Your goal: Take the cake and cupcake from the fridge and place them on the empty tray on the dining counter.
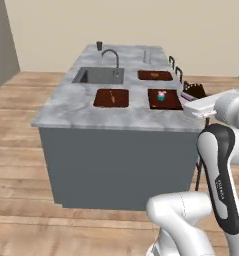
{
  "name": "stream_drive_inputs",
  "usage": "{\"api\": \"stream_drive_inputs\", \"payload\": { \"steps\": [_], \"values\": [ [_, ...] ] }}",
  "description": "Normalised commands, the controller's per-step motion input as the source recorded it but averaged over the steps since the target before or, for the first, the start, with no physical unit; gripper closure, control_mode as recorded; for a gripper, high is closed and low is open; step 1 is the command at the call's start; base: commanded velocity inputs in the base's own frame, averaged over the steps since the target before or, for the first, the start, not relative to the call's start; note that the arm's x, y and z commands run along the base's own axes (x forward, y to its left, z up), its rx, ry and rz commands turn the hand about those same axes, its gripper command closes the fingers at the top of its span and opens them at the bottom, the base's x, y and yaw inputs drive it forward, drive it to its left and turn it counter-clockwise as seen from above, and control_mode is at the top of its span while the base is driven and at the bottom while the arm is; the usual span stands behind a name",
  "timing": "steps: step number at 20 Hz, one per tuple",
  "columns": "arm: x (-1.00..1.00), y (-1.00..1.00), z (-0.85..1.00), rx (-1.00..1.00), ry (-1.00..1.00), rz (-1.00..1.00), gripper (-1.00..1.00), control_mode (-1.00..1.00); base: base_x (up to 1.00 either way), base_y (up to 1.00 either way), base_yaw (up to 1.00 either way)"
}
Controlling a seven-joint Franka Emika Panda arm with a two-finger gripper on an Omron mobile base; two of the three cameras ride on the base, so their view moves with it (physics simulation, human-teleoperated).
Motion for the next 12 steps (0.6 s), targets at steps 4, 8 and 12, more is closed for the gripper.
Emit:
{"api": "stream_drive_inputs", "payload": {
  "steps": [4,8,12],
  "values": [
    [0.0,0.0,0.0,0.0,0.0,0.0,1.0,1.0,0.0,0.0,-0.56],
    [0.0,0.0,0.0,0.0,0.0,0.0,1.0,1.0,0.13,0.2,-0.4],
    [0.0,0.0,0.0,0.0,0.0,0.0,1.0,1.0,0.74,0.22,-0.21]
  ]
}}
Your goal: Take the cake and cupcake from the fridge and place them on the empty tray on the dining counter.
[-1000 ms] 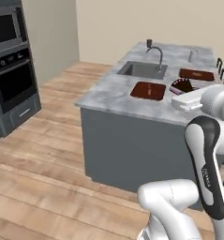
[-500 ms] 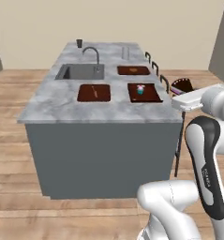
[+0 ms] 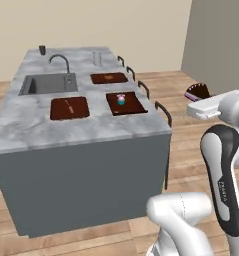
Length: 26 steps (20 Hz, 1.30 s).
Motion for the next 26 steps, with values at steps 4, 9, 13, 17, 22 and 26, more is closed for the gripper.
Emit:
{"api": "stream_drive_inputs", "payload": {
  "steps": [4,9,13,17,22,26],
  "values": [
    [0.0,0.0,0.0,0.0,0.0,0.0,1.0,1.0,0.94,0.23,-0.04],
    [0.0,0.0,0.0,0.0,0.0,0.0,1.0,1.0,1.0,0.22,0.06],
    [0.0,0.0,0.0,0.0,0.0,0.0,1.0,1.0,1.0,0.07,0.3],
    [0.0,0.0,0.0,0.0,0.0,0.0,1.0,1.0,1.0,0.0,0.36],
    [0.0,0.0,0.0,0.0,0.0,0.0,1.0,1.0,0.97,0.01,0.27],
    [0.0,0.0,0.0,0.0,0.0,0.0,1.0,1.0,0.2,0.03,0.01]
  ]
}}
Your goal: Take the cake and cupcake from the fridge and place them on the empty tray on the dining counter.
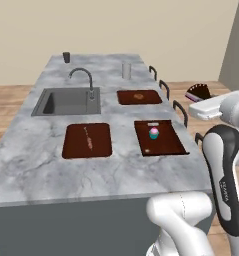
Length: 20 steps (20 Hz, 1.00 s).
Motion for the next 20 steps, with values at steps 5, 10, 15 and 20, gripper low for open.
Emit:
{"api": "stream_drive_inputs", "payload": {
  "steps": [5,10,15,20],
  "values": [
    [0.14,0.0,0.0,0.0,0.06,-0.02,1.0,-1.0,0.07,0.0,0.0],
    [0.44,-0.04,-0.03,-0.01,0.26,-0.16,1.0,-1.0,0.0,0.0,0.0],
    [0.28,-0.07,-0.23,-0.02,0.08,-0.07,1.0,-1.0,0.0,0.0,0.0],
    [0.44,-0.05,-0.48,0.0,0.12,0.15,1.0,-1.0,0.0,0.0,0.0]
  ]
}}
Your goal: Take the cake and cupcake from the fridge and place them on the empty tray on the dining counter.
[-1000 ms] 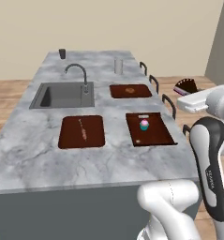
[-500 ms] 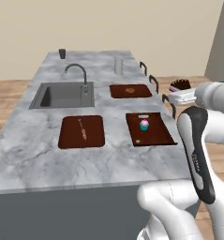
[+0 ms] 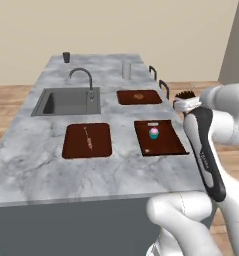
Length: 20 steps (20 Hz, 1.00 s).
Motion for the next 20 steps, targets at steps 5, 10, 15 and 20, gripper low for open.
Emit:
{"api": "stream_drive_inputs", "payload": {
  "steps": [5,10,15,20],
  "values": [
    [0.55,-0.01,-0.34,0.0,0.12,0.28,1.0,-1.0,0.0,0.0,0.0],
    [0.58,0.0,-0.26,0.0,0.02,0.35,1.0,-1.0,0.0,0.0,0.0],
    [0.18,0.0,-0.34,-0.03,-0.06,0.35,1.0,-1.0,0.0,0.0,0.0],
    [0.02,0.0,-0.26,0.0,-0.12,0.32,1.0,-1.0,0.0,0.0,0.0]
  ]
}}
